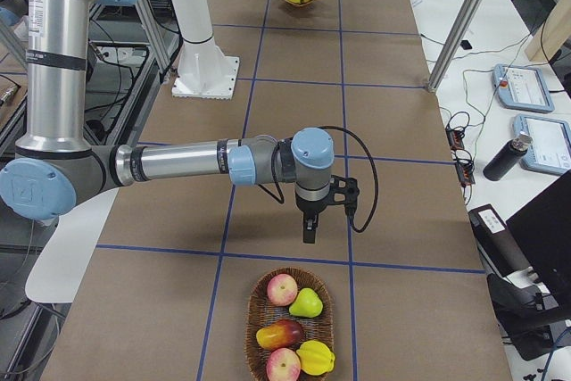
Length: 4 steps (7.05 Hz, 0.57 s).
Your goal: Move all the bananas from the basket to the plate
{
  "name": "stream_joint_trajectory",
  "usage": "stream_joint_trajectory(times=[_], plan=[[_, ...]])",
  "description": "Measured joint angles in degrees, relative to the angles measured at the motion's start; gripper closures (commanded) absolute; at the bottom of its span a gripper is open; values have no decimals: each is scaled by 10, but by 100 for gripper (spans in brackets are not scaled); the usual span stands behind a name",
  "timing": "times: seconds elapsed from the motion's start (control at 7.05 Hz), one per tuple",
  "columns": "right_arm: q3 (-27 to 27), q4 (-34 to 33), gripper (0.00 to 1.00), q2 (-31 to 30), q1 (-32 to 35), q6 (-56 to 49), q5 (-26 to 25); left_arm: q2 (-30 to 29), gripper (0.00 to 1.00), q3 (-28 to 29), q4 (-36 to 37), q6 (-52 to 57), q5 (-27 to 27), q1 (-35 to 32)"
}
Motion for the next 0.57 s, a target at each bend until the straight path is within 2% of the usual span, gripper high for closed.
stream_joint_trajectory(times=[0.57], plan=[[0, 0, 0, 0, 0, 0, 0, 0, 0, 0, 0, -1, -1, 0]])
